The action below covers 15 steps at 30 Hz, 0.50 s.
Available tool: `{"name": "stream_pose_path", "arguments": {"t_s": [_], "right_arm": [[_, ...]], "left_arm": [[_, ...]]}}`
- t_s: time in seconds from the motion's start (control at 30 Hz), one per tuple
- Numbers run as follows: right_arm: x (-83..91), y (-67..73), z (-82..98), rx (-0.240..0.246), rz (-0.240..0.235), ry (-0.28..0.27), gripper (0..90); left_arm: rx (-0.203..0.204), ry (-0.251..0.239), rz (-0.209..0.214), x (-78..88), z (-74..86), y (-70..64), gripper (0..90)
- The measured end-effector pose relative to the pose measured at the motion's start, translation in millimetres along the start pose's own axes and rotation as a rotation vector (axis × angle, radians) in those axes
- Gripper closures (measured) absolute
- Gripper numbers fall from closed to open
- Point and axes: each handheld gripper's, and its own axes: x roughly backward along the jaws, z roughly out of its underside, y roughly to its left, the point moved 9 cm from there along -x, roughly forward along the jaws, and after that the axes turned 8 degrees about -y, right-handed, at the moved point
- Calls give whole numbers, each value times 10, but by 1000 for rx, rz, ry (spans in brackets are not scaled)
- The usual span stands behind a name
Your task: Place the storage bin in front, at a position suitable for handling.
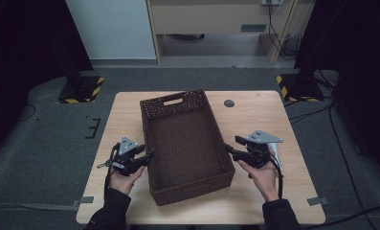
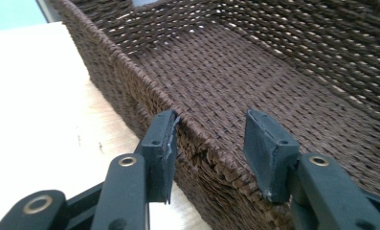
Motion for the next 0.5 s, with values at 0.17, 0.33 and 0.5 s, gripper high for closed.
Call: {"name": "stream_pose_path", "arguments": {"t_s": [0.17,0.33,0.5], "right_arm": [[-124,58,81,17,-7,39,486],[-136,131,148,18,-39,71,634],[-101,164,157,10,-46,70,672]], "left_arm": [[13,-10,-15,-59,-23,18,566],[10,-10,-26,-81,-33,24,578],[5,-12,-22,-109,-46,46,586]]}}
